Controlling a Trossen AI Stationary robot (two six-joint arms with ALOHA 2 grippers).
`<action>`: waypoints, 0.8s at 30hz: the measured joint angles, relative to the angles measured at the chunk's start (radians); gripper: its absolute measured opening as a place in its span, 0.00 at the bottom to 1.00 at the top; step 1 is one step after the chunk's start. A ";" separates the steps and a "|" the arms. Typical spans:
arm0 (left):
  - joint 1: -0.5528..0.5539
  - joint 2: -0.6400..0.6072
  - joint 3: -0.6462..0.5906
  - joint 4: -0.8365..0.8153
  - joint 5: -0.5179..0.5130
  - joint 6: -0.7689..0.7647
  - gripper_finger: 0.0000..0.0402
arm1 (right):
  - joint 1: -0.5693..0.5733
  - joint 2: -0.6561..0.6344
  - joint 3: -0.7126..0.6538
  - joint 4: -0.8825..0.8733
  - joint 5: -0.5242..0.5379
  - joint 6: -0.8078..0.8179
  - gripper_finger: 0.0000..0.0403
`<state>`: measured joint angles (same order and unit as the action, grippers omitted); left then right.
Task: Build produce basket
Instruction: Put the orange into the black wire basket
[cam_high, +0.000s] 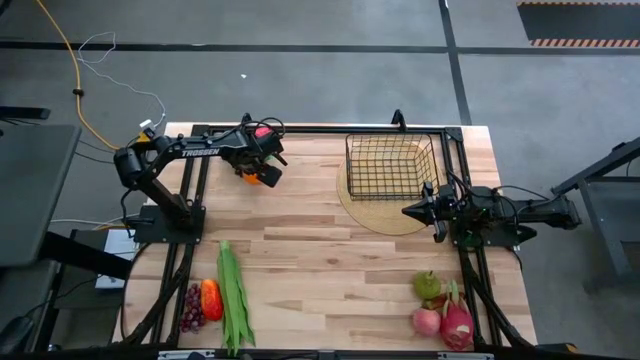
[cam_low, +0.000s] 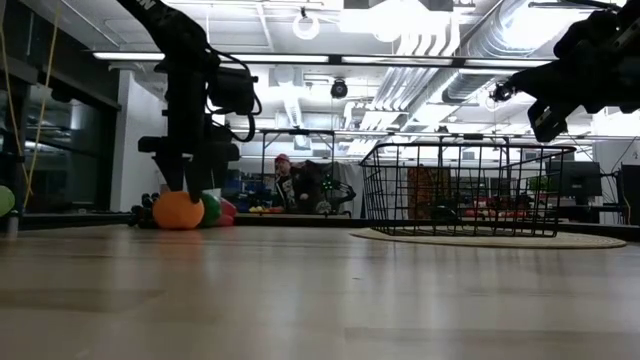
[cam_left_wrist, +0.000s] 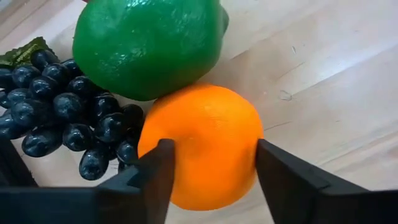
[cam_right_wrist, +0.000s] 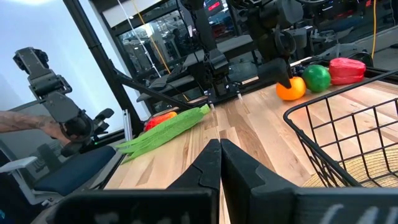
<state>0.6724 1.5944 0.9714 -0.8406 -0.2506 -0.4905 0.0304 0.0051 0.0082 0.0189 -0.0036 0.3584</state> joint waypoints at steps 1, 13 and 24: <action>0.000 0.000 0.000 0.000 -0.002 0.007 0.43 | 0.000 0.000 0.000 0.000 0.000 0.000 0.00; 0.003 -0.030 -0.003 0.005 -0.015 0.072 0.26 | 0.000 0.000 0.000 0.000 0.000 0.000 0.00; 0.002 -0.131 -0.003 0.000 0.038 0.122 0.06 | 0.000 0.000 0.000 0.000 0.000 0.000 0.00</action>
<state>0.6746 1.4631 0.9684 -0.8410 -0.2131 -0.3684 0.0307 0.0051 0.0082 0.0192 -0.0036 0.3588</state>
